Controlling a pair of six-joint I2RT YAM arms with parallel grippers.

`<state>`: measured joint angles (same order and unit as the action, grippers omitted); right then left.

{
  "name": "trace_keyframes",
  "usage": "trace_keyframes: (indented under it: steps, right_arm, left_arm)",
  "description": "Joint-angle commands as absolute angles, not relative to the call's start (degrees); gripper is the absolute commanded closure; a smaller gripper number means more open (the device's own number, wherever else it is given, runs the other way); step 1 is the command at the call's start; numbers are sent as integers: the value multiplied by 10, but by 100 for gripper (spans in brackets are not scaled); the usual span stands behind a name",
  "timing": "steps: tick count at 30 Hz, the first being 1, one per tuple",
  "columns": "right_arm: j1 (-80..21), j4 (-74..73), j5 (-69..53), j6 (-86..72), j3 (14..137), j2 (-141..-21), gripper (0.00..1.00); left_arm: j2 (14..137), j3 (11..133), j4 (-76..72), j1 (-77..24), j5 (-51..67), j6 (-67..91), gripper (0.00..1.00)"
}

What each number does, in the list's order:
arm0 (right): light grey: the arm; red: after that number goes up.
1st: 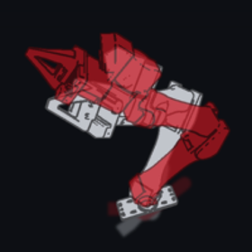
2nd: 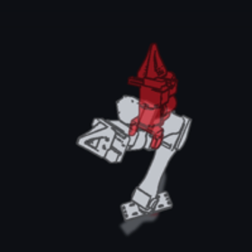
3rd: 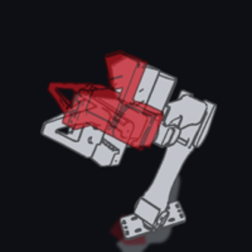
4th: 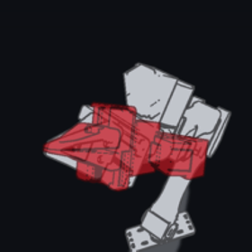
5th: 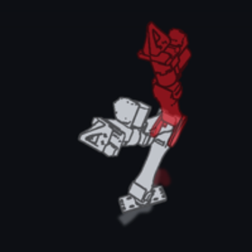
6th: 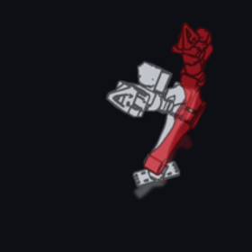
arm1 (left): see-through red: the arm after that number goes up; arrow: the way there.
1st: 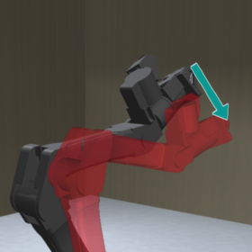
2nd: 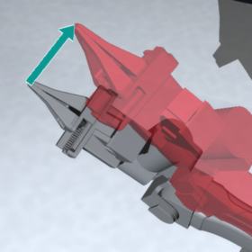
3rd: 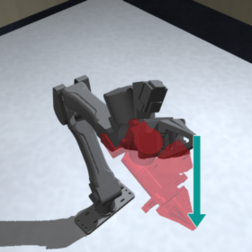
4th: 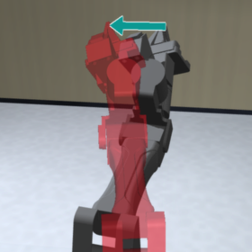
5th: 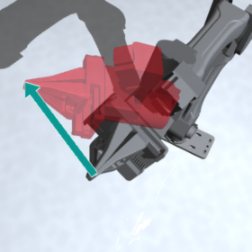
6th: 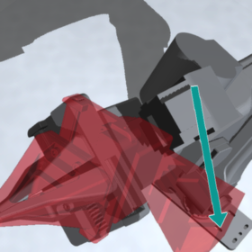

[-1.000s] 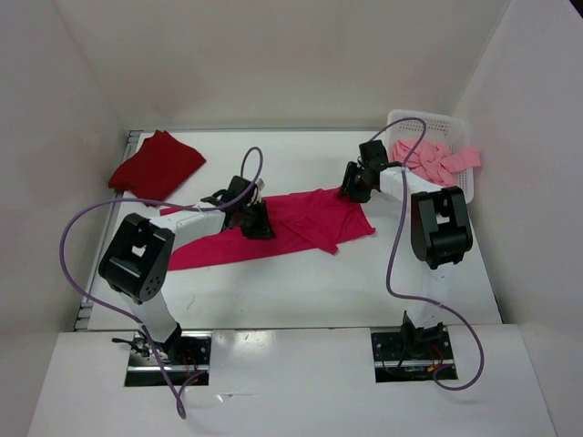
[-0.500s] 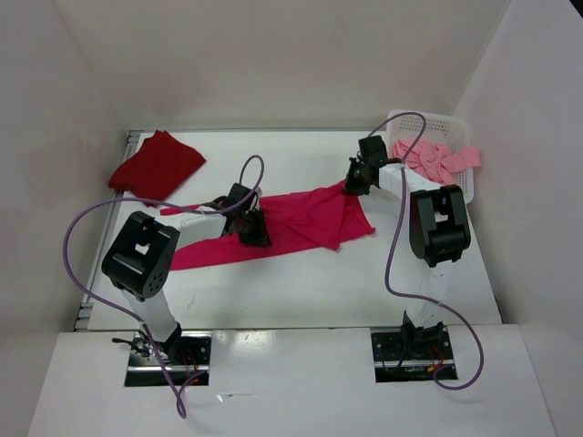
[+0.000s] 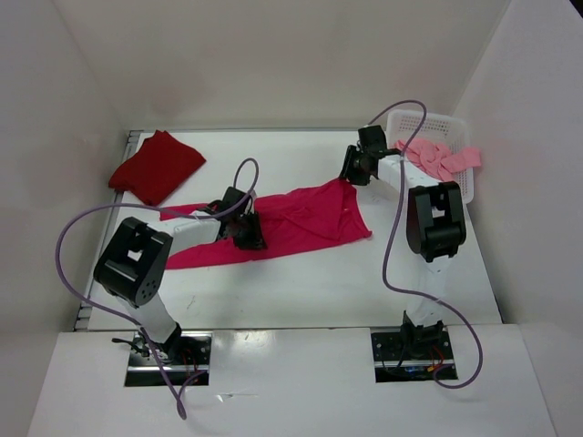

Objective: Fold and stack the t-shirts
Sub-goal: Fold the other side of the tshirt into a rectangle

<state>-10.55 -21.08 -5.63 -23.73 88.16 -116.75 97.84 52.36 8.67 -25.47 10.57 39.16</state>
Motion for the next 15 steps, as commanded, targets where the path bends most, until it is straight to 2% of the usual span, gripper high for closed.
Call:
trace_keyframes:
  steps: [1, 6, 9, 10, 13, 15]
  right_arm:
    - [-101, -209, -46, -238, 892, -1151, 53]
    - [-101, -230, -41, -238, 892, -1069, 54]
    - [-140, -230, -54, -238, 863, -1032, 82]
    - [-155, -230, -60, -238, 851, -1032, 94]
    - [-227, -215, -65, -244, 832, -1032, 97]
    - [-261, -214, -71, -244, 831, -1055, 92]
  left_arm:
    - [959, 508, 144, -250, 77, 376, 67]
    - [885, 546, 196, -244, 90, 371, 65]
    - [861, 564, 201, -227, 90, 366, 64]
    - [855, 569, 201, -208, 90, 366, 64]
    - [871, 583, 196, -164, 79, 353, 61]
    - [883, 589, 196, -138, 74, 338, 61]
